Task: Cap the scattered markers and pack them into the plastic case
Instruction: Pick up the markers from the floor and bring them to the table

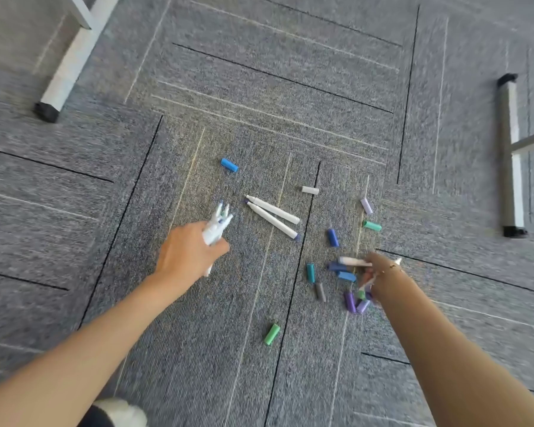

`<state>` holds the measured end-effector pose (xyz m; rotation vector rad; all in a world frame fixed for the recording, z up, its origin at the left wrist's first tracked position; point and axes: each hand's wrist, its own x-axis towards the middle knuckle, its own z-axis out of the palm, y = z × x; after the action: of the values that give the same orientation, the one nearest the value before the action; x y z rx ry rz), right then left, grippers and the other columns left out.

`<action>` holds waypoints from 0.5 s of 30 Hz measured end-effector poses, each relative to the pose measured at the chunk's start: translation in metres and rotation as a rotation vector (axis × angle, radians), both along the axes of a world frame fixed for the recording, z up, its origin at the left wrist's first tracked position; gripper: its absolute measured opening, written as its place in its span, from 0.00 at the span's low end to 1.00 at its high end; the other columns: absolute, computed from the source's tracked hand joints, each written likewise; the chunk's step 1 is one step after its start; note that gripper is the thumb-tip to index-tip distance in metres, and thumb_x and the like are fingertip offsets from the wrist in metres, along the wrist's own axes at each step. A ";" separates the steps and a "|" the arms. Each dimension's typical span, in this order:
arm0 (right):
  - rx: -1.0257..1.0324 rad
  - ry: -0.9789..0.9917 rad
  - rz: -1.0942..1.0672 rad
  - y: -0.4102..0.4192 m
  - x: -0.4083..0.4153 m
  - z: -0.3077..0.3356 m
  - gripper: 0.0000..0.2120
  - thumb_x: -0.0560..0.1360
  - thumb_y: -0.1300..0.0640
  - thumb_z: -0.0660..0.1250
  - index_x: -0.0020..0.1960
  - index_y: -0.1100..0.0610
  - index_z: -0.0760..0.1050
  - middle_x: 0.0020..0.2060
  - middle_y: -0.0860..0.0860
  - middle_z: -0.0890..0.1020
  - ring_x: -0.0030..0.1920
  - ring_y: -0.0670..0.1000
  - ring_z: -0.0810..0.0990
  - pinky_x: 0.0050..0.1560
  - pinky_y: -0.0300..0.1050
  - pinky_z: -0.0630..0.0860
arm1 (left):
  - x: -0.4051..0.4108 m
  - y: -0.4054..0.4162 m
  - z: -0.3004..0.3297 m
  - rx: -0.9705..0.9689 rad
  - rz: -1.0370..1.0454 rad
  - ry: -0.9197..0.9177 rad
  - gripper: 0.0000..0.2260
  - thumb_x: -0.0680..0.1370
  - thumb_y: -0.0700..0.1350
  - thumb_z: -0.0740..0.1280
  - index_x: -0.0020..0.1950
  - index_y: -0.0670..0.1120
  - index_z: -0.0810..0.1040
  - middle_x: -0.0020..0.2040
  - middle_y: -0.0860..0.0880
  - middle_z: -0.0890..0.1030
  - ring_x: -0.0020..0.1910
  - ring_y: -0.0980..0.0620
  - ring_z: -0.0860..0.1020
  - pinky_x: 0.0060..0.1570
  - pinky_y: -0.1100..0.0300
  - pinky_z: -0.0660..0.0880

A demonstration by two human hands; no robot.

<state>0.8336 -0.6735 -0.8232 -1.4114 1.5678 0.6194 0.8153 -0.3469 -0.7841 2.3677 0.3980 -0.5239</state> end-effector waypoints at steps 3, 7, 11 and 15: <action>-0.159 -0.139 -0.071 0.015 0.006 0.019 0.11 0.75 0.52 0.62 0.41 0.59 0.69 0.34 0.52 0.77 0.28 0.47 0.68 0.29 0.41 0.69 | 0.005 0.000 0.004 -0.141 0.223 0.052 0.09 0.76 0.46 0.67 0.38 0.44 0.74 0.29 0.49 0.73 0.25 0.52 0.70 0.21 0.64 0.64; -0.413 -0.385 0.345 0.046 0.019 0.045 0.12 0.77 0.55 0.60 0.45 0.64 0.71 0.36 0.55 0.78 0.28 0.45 0.72 0.17 0.30 0.67 | 0.008 0.008 0.003 -0.318 0.508 0.136 0.10 0.78 0.44 0.63 0.37 0.45 0.72 0.32 0.47 0.75 0.29 0.49 0.73 0.24 0.64 0.69; -0.373 -0.576 0.784 0.080 0.030 0.056 0.15 0.78 0.62 0.61 0.63 0.61 0.65 0.42 0.55 0.79 0.37 0.49 0.80 0.27 0.37 0.77 | 0.003 0.013 -0.001 -0.639 0.691 0.101 0.08 0.81 0.39 0.58 0.45 0.41 0.75 0.40 0.46 0.82 0.34 0.57 0.82 0.34 0.67 0.78; -0.381 -0.613 1.374 0.119 0.047 0.043 0.16 0.78 0.61 0.60 0.66 0.57 0.67 0.54 0.55 0.76 0.37 0.45 0.75 0.36 0.34 0.76 | -0.005 0.016 -0.003 -0.615 0.708 0.081 0.04 0.80 0.41 0.61 0.49 0.45 0.75 0.36 0.54 0.82 0.30 0.57 0.74 0.26 0.65 0.72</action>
<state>0.8804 -0.5542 -0.7799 -2.5911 0.0442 0.5277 0.8098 -0.3308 -0.7869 1.4871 0.9140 -0.3320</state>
